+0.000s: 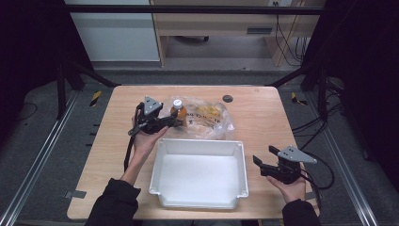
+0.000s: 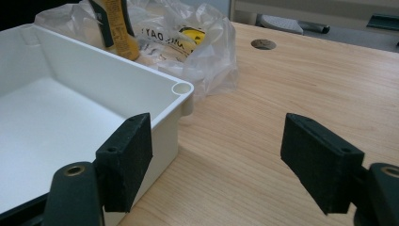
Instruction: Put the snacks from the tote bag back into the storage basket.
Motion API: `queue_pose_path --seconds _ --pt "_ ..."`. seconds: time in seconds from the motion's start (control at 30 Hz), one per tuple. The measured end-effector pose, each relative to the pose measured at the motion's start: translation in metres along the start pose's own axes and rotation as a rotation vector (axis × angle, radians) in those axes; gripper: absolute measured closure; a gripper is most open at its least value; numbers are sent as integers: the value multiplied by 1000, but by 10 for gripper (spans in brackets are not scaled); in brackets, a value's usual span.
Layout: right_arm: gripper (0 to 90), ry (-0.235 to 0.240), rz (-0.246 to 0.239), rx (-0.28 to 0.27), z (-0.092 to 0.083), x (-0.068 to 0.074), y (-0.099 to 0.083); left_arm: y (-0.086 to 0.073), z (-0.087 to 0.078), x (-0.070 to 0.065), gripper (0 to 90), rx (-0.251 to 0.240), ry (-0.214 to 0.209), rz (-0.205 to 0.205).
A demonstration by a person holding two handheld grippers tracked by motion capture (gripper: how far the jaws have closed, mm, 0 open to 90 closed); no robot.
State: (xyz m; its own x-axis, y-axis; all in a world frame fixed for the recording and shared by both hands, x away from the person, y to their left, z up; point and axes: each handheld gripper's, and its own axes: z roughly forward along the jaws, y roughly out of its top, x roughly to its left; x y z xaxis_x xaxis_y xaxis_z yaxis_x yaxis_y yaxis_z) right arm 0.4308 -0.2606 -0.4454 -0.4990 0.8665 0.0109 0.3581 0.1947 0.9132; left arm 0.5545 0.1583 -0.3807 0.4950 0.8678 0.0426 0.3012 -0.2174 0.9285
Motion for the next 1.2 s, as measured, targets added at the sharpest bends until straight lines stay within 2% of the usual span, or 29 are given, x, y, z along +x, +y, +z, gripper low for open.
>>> queue_pose_path --seconds 0.4,0.87,1.2 --pt "257 0 -4 0 0 0 0 1 15 -1 355 12 10 7" --pt "261 4 -2 1 1 0 -1 -4 29 3 434 20 -1 -11" --pt "263 7 4 0 1 -1 -1 -6 38 1 493 47 -19 10"
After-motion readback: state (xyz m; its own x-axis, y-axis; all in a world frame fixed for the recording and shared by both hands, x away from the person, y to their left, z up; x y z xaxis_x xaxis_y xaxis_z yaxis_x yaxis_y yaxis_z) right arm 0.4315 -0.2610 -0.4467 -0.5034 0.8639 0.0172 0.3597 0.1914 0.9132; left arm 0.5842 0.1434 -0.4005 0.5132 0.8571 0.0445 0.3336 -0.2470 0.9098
